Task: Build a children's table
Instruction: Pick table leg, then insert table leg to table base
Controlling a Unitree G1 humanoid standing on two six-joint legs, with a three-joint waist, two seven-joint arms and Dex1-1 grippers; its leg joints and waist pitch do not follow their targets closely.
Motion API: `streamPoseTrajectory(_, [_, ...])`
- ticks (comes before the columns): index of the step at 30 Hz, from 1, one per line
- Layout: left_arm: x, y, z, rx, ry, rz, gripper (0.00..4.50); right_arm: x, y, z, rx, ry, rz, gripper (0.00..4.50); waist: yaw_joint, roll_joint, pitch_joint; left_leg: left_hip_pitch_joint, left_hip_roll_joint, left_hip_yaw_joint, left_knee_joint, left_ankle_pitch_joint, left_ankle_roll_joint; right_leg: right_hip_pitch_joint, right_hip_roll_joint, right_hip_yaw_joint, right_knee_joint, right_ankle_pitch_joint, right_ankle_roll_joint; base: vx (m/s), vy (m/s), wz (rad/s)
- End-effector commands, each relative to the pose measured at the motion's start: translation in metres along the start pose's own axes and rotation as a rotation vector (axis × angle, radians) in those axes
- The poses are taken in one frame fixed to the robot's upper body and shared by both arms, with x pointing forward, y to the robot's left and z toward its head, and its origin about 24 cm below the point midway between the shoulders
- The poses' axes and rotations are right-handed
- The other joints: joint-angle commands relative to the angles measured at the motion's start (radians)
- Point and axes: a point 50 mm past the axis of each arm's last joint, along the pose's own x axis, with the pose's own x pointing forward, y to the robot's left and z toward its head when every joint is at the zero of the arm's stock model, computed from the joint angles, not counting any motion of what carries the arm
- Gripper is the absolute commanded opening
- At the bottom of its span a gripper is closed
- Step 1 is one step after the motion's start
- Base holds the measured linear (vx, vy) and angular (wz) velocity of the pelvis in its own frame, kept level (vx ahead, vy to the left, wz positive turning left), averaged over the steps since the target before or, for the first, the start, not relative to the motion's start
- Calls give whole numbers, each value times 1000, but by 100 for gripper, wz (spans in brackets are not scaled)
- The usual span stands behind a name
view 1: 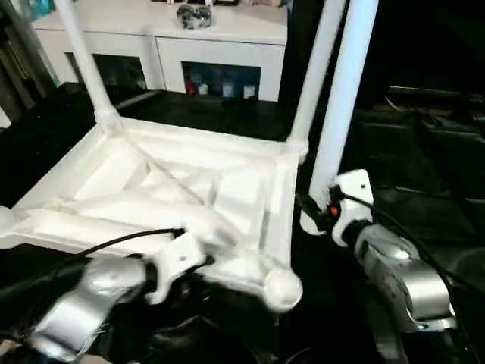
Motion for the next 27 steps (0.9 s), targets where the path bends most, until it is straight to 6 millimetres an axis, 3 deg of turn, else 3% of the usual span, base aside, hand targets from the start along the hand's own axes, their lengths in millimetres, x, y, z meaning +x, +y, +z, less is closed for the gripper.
streamPoseTrajectory(1, [7, 1, -3, -8, 21, 34, 292, 2, -3, 11, 7, -43, -5, 191, 1, 6, -51, 21, 41, -18, -80, -296, -57, 19, -64, 38, -88, -267, -149, 0, 0, 0])
streamPoseTrajectory(6, [22, 12, 11, -4, -38, 131, 292, -2, -12, 23, -2, -79, -28, 191, 0, 5, -54, 17, 40, -21, -80, -287, -56, 24, -65, 37, -90, -279, -139, 0, 0, 0])
streamPoseTrajectory(8, [25, 15, 20, -11, -84, 146, 292, -5, -16, 27, -1, -93, -47, 191, 3, 3, -56, 22, 41, -18, -75, -279, -50, 21, -64, 38, -91, -262, -144, 0, 0, 0])
streamPoseTrajectory(9, [25, 15, 24, -19, -110, 145, 292, -7, -19, 29, 2, -100, -61, 191, 4, 9, -56, 20, 41, -19, -76, -275, -50, 22, -65, 38, -90, -258, -147, 0, 0, 0])
streamPoseTrajectory(10, [26, 15, 28, -26, -131, 142, 292, -10, -22, 31, 4, -106, -75, 191, 3, 8, -57, 13, 40, -21, -77, -257, -48, 28, -64, 36, -88, -237, -150, 0, 0, 0])
streamPoseTrajectory(11, [24, 15, 31, -34, -158, 133, 292, -13, -24, 32, 7, -109, -89, 191, 4, 16, -59, 16, 40, -20, -74, -249, -45, 26, -64, 36, -86, -216, -152, 0, 0, 0])
streamPoseTrajectory(12, [24, 15, 32, -35, -160, 132, 292, -13, -25, 32, 7, -109, -91, 191, 2, 12, -58, 15, 39, -19, -74, -247, -44, 26, -63, 36, -87, -209, -153, 0, 0, 0])
streamPoseTrajectory(13, [17, 13, 38, -83, -235, 111, 292, -19, -27, 31, 14, -109, -100, 191, 1, 23, -60, 13, 38, -22, -74, -244, -46, 29, -63, 35, -83, -195, -161, 0, 0, 0])
streamPoseTrajectory(15, [11, 10, 44, -142, -315, 79, 292, -23, -27, 28, 22, -104, -97, 191, 0, 19, -62, 14, 40, -19, -72, -235, -46, 30, -60, 33, -79, -144, -183, 0, 0, 0])
streamPoseTrajectory(16, [8, 8, 46, -178, -357, 53, 292, -26, -25, 26, 24, -99, -89, 191, 0, 27, -61, 11, 37, -19, -71, -231, -40, 31, -60, 32, -77, -130, -192, 0, 0, 0])
streamPoseTrajectory(18, [7, 7, 46, -202, -385, 52, 292, -27, -23, 24, 24, -95, -82, 191, -4, 23, -60, 12, 35, -17, -70, -246, -25, 31, -57, 32, -84, -165, -186, 0, 0, 0])
streamPoseTrajectory(19, [7, 9, 45, -211, -402, 81, 292, -28, -22, 24, 23, -95, -77, 191, -5, 37, -59, 13, 35, -19, -70, -254, -26, 30, -58, 33, -85, -179, -183, 0, 0, 0])
streamPoseTrajectory(20, [7, 9, 45, -211, -402, 81, 292, -28, -22, 24, 23, -95, -77, 191, -7, 28, -57, 14, 35, -16, -70, -268, -23, 29, -58, 33, -93, -221, -172, 0, 0, 0])
streamPoseTrajectory(21, [9, 15, 42, -215, -425, 189, 292, -28, -18, 26, 20, -109, -69, 191, -7, 40, -57, 14, 35, -18, -70, -270, -24, 29, -59, 35, -94, -252, -160, 0, 0, 0])
streamPoseTrajectory(23, [10, 19, 41, -221, -438, 258, 292, -28, -16, 30, 4, -130, -71, 191, -10, 33, -56, 12, 35, -17, -69, -271, -25, 31, -57, 34, -100, -280, -139, 0, 0, 0])
streamPoseTrajectory(24, [10, 20, 41, -226, -442, 277, 292, -28, -15, 30, 0, -131, -70, 191, -8, 34, -57, 11, 35, -18, -70, -265, -24, 30, -59, 35, -100, -289, -132, 0, 0, 0])
streamPoseTrajectory(25, [7, 27, 40, -266, -474, 414, 292, -29, -12, 33, -27, -142, -69, 191, -14, 43, -56, 9, 35, -19, -71, -266, -28, 30, -56, 33, -100, -293, -125, 0, 0, 0])
streamPoseTrajectory(27, [4, 30, 40, -292, -497, 483, 292, -30, -10, 34, -42, -153, -69, 191, -16, 38, -57, 9, 36, -20, -71, -264, -31, 30, -57, 33, -102, -290, -123, 0, 0, 0])
